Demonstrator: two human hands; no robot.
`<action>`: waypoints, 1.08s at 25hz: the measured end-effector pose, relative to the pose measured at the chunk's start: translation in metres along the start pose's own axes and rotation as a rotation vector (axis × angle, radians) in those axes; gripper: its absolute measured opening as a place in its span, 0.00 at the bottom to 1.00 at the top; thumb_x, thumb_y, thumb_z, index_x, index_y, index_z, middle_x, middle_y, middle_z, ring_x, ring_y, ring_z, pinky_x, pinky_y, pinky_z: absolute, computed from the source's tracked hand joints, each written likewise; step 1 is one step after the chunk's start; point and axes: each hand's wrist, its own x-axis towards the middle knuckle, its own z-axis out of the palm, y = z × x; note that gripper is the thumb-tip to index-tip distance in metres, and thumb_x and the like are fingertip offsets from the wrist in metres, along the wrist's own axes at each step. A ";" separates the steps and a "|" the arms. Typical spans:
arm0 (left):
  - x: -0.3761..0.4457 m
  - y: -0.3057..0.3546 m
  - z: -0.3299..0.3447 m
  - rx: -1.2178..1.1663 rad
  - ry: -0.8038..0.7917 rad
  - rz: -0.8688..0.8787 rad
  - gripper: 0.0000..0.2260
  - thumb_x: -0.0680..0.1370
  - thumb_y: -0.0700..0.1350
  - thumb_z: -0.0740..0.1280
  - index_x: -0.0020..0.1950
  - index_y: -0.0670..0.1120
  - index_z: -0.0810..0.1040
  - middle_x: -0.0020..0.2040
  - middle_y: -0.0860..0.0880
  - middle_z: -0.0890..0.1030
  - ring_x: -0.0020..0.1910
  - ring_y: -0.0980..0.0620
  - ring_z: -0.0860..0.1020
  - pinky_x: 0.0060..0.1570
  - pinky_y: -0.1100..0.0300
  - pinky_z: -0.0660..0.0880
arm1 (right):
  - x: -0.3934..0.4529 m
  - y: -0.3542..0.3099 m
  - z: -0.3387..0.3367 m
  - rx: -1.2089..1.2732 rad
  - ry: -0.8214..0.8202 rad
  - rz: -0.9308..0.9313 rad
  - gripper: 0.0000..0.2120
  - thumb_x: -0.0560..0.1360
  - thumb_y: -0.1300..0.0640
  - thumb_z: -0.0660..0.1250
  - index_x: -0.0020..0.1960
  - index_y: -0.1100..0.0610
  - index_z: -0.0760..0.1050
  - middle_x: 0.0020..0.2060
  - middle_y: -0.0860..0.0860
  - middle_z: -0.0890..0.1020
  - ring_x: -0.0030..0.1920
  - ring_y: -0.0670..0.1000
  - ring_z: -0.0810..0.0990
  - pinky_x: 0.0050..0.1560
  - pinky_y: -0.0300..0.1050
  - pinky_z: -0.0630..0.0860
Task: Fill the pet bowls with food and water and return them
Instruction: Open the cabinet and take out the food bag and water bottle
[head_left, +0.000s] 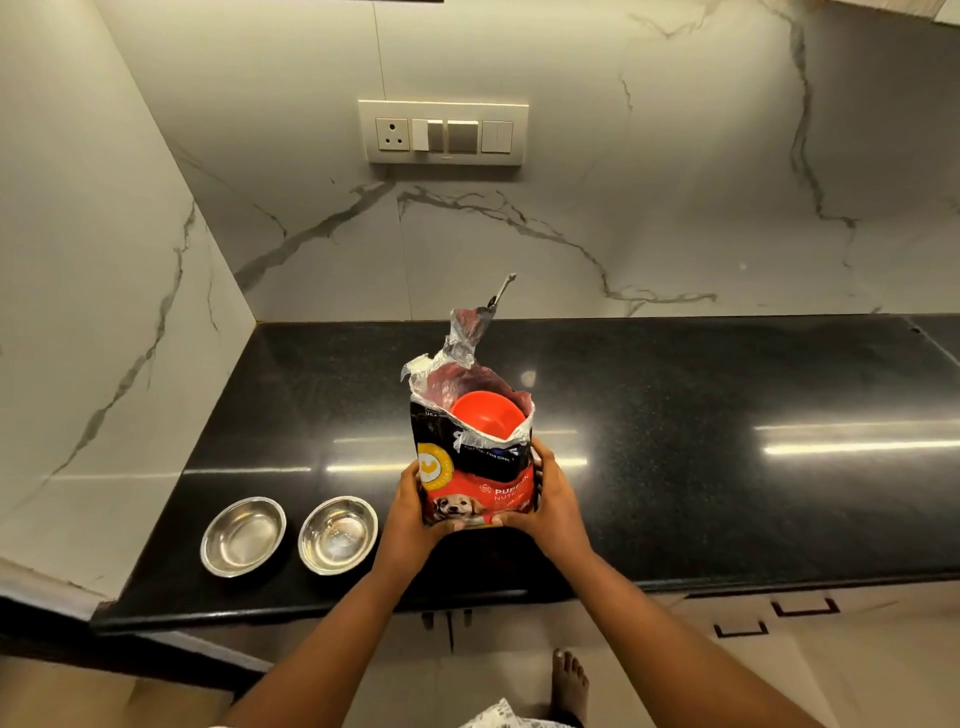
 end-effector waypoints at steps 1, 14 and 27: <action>0.002 0.000 -0.002 -0.003 -0.012 0.001 0.41 0.64 0.42 0.81 0.71 0.50 0.63 0.65 0.50 0.76 0.64 0.55 0.77 0.60 0.60 0.77 | 0.001 -0.001 0.000 -0.003 -0.007 0.004 0.54 0.57 0.48 0.86 0.76 0.43 0.61 0.68 0.42 0.75 0.68 0.43 0.75 0.66 0.48 0.78; 0.046 0.164 -0.112 0.126 0.243 0.408 0.19 0.77 0.34 0.67 0.67 0.46 0.73 0.58 0.51 0.78 0.55 0.56 0.78 0.50 0.69 0.76 | 0.048 -0.107 -0.110 -0.169 0.194 -0.042 0.25 0.73 0.60 0.77 0.68 0.52 0.76 0.60 0.51 0.81 0.60 0.50 0.80 0.56 0.41 0.77; 0.112 0.465 -0.078 0.111 0.296 1.032 0.10 0.76 0.38 0.69 0.56 0.47 0.80 0.47 0.51 0.83 0.47 0.57 0.82 0.44 0.74 0.75 | 0.148 -0.305 -0.290 0.007 0.624 -0.512 0.21 0.75 0.49 0.75 0.65 0.53 0.76 0.53 0.48 0.83 0.52 0.43 0.83 0.46 0.27 0.78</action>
